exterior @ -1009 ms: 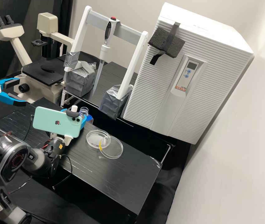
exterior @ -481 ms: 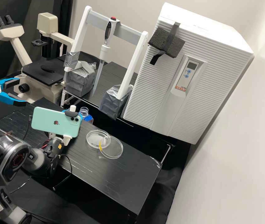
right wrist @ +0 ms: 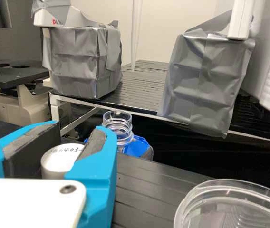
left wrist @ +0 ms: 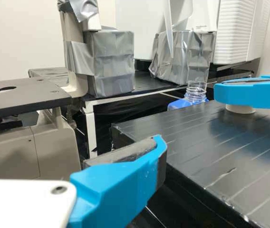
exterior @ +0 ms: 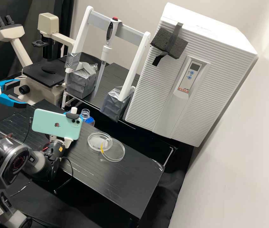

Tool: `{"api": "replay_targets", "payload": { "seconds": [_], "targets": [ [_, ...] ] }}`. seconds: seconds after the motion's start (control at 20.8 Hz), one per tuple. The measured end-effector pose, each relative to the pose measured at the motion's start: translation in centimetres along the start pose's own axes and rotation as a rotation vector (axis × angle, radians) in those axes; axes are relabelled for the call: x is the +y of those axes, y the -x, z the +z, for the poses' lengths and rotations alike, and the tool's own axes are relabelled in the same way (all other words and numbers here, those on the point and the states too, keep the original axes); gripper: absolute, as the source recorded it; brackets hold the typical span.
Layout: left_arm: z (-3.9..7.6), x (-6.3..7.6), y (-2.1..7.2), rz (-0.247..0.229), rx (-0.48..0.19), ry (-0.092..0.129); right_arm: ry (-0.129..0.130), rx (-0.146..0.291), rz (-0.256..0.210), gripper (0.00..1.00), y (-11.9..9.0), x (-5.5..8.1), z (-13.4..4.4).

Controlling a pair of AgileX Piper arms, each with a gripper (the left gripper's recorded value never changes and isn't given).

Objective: Close the bottle

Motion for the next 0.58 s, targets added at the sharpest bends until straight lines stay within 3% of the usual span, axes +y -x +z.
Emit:
{"api": "replay_targets", "payload": {
  "seconds": [0.29, 0.58],
  "targets": [
    [0.0, 0.0, -0.02, 0.000, -0.002, 0.000, 0.002, 0.004, 0.005, 0.00, 0.1, 0.1, -0.1],
    [0.1, 0.0, -0.03, -0.001, -0.003, 0.000, 0.020, 0.057, 0.057, 0.00, -0.3, 1.4, -1.4]
  ]
}}
